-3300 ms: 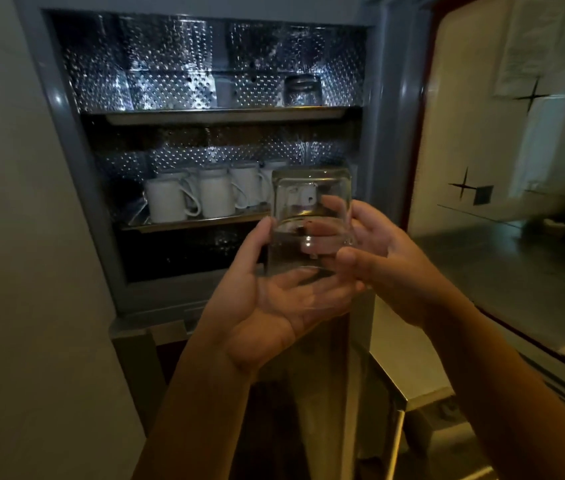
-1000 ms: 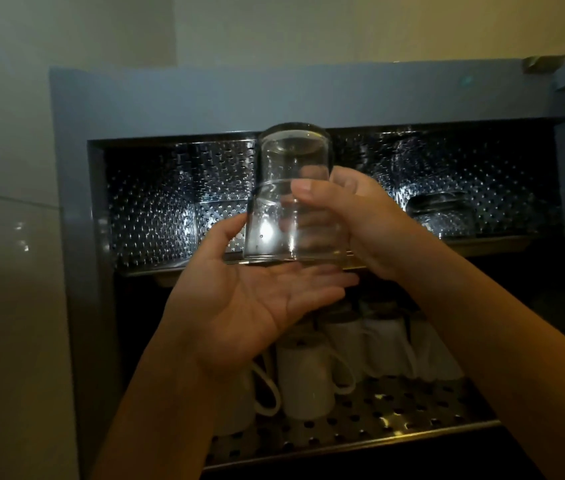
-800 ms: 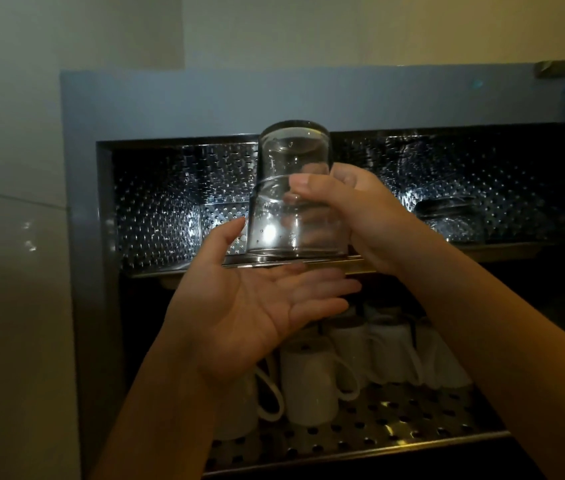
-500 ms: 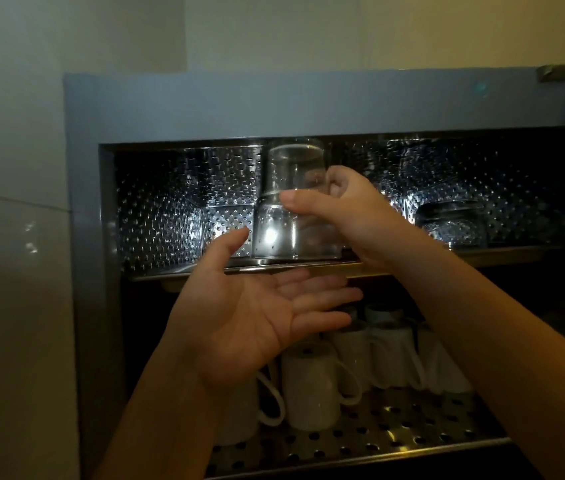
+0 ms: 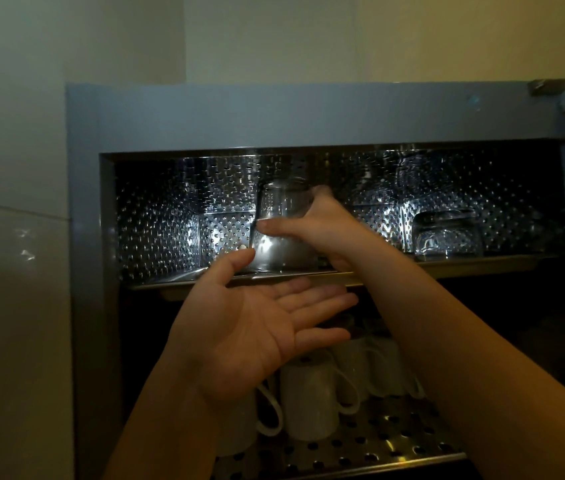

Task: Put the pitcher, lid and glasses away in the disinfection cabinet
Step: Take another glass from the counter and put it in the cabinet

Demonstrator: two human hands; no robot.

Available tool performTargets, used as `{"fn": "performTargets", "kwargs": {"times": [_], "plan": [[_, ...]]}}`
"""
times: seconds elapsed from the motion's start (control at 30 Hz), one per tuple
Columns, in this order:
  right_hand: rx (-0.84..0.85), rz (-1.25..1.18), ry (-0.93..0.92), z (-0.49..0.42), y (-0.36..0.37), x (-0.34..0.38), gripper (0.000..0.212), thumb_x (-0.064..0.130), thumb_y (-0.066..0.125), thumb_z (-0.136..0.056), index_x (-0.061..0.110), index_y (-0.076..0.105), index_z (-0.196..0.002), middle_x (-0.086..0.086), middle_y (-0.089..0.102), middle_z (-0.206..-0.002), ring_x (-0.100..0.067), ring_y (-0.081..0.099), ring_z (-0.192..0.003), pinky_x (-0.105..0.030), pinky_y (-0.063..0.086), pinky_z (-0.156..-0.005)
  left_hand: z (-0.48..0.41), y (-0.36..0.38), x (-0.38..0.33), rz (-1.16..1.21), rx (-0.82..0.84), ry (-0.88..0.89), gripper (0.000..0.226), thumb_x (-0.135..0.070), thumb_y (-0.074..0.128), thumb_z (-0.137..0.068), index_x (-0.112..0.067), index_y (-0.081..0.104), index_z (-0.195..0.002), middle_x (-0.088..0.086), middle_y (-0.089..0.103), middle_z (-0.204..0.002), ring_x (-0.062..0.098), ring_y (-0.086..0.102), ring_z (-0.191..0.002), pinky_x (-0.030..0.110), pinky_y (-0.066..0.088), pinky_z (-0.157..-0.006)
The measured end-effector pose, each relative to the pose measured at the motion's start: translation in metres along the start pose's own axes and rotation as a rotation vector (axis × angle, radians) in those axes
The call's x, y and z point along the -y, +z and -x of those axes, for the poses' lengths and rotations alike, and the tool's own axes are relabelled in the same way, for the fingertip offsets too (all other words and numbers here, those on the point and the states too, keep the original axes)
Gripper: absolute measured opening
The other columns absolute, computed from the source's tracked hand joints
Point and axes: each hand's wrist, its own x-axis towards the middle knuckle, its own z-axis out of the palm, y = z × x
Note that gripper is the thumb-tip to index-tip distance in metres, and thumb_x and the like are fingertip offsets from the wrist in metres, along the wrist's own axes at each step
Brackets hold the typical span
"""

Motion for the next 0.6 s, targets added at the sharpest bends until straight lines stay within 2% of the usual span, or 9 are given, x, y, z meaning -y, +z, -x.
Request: {"fn": "performTargets", "kwargs": {"times": [0.2,0.3,0.5,0.6], "plan": [[0.065,0.055,0.067,-0.009,0.007,-0.003,0.119,0.03,0.084,-0.064,0.012,0.001,-0.148,-0.013,0.027,-0.15,-0.033,0.035,-0.132,-0.045,0.037,-0.106,0.001,-0.005,0.001,0.029,0.005,-0.016,0.076,-0.041,0.05,-0.081,0.014,0.035,-0.132,0.038,0.054,-0.118,0.048,0.056,-0.103,0.064,0.044,-0.07],[0.096,0.077,0.104,-0.012,0.01,-0.004,0.122,0.026,0.084,-0.064,0.013,-0.003,-0.148,-0.013,0.027,-0.151,-0.033,0.036,-0.132,-0.044,0.037,-0.106,0.002,-0.005,0.001,0.026,-0.011,-0.008,0.075,-0.04,0.044,-0.078,0.014,0.037,-0.129,0.038,0.055,-0.117,0.047,0.057,-0.102,0.063,0.044,-0.07],[0.121,0.178,0.144,-0.013,0.01,-0.003,0.115,0.028,0.082,-0.067,0.008,0.003,-0.148,-0.013,0.03,-0.149,-0.032,0.037,-0.13,-0.04,0.04,-0.103,0.002,-0.009,0.0,0.055,-0.005,-0.023,0.074,-0.038,0.054,-0.081,0.014,0.036,-0.13,0.04,0.054,-0.117,0.049,0.056,-0.102,0.065,0.044,-0.069],[0.12,0.196,0.142,-0.012,0.01,-0.002,0.115,0.028,0.081,-0.068,0.007,0.001,-0.148,-0.013,0.026,-0.151,-0.032,0.033,-0.133,-0.038,0.038,-0.105,0.002,-0.009,0.001,0.053,-0.022,-0.01,0.075,-0.039,0.047,-0.079,0.015,0.036,-0.13,0.04,0.055,-0.115,0.048,0.057,-0.101,0.064,0.044,-0.068]]}}
